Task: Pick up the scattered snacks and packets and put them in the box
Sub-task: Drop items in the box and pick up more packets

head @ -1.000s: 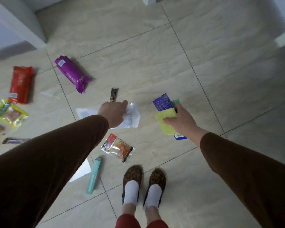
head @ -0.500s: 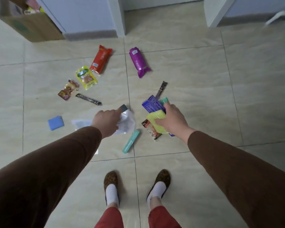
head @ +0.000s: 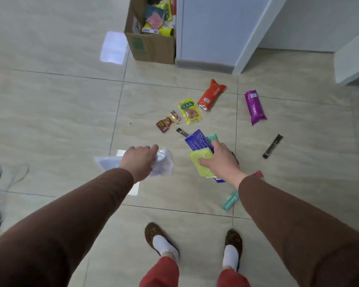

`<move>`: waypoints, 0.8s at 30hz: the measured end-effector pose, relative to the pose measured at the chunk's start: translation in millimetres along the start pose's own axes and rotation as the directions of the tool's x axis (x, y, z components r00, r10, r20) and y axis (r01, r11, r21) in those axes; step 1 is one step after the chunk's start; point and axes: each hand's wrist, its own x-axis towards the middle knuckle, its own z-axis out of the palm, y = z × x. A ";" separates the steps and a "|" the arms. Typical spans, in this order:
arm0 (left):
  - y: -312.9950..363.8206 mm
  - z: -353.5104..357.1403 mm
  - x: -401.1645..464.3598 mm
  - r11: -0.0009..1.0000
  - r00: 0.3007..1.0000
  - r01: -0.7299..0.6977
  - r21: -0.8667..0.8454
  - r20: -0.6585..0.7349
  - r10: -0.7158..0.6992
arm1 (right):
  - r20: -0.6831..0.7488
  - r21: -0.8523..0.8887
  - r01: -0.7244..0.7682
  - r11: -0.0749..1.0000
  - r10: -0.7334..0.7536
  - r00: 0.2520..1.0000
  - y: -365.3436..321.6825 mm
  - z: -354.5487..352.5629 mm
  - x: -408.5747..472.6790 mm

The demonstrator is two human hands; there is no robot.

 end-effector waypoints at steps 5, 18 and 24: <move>-123.5 -26.2 10.9 0.997 0.998 0.066 -0.034 -0.007 -0.066 | 0.012 0.013 0.039 0.999 -0.040 0.999 -106.8 27.0 44.5; -383.1 -124.0 151.8 0.996 0.996 0.073 -0.059 -0.049 -0.076 | -0.067 0.101 -0.018 0.995 0.025 0.997 -345.6 21.1 223.1; -489.5 -165.1 249.1 0.999 0.996 -0.027 -0.039 -0.084 0.023 | -0.126 0.161 -0.074 0.984 0.095 0.987 -426.7 3.2 315.2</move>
